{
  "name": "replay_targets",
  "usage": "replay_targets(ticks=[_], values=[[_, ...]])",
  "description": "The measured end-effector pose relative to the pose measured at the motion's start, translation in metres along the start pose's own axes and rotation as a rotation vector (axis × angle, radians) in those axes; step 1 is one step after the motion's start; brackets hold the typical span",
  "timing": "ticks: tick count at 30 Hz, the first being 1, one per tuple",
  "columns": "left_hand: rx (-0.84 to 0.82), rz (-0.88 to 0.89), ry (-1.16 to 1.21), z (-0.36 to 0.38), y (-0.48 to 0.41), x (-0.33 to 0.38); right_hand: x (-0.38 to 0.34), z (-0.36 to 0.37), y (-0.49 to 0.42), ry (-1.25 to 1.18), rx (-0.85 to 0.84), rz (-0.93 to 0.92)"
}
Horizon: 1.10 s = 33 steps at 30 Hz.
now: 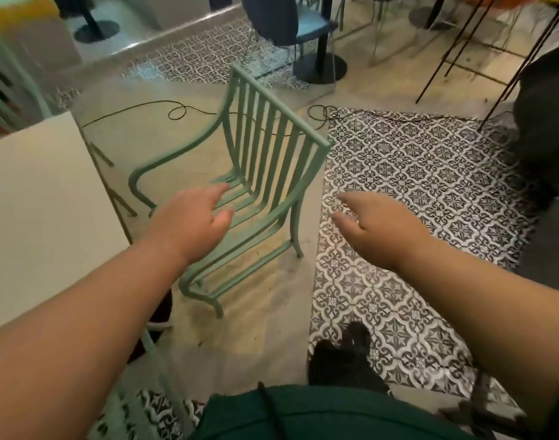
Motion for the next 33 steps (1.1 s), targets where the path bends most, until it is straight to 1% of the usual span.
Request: replay_targets(ticks=[5, 8, 11, 14, 19, 22, 26, 29, 33], values=[[0.002, -0.018, 0.001, 0.009, -0.121, 0.027, 0.05, -0.048, -0.107, 0.004, 0.056, -0.075], [0.025, -0.078, 0.031, 0.019, -0.195, 0.048, 0.088, -0.071, -0.182, 0.046, 0.06, -0.127], [0.047, -0.149, 0.084, 0.027, -0.254, 0.07, 0.117, -0.095, -0.248, 0.084, 0.019, -0.175], [0.051, -0.237, 0.122, 0.033, -0.296, 0.081, 0.129, -0.115, -0.305, 0.149, -0.045, -0.249], [0.023, -0.398, 0.049, 0.035, -0.335, 0.061, 0.113, -0.129, -0.392, 0.191, -0.113, -0.411], [0.062, -0.523, 0.042, 0.036, -0.357, 0.036, 0.088, -0.127, -0.442, 0.215, -0.148, -0.515], [0.095, -0.631, 0.039, 0.047, -0.389, 0.007, 0.058, -0.127, -0.506, 0.246, -0.183, -0.632], [0.088, -0.736, 0.061, 0.049, -0.408, -0.002, 0.045, -0.13, -0.55, 0.255, -0.213, -0.701], [0.097, -0.892, 0.059, 0.04, -0.429, 0.002, 0.027, -0.137, -0.606, 0.289, -0.274, -0.796]])
Point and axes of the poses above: each hand's wrist, its own y-axis away from the middle knuckle, its own z-axis out of the palm, x = y × z, the point moved 1 cm from there along -y, towards the middle knuckle, and after that the axes turned 15 degrees about z, right-handed, at the moved point
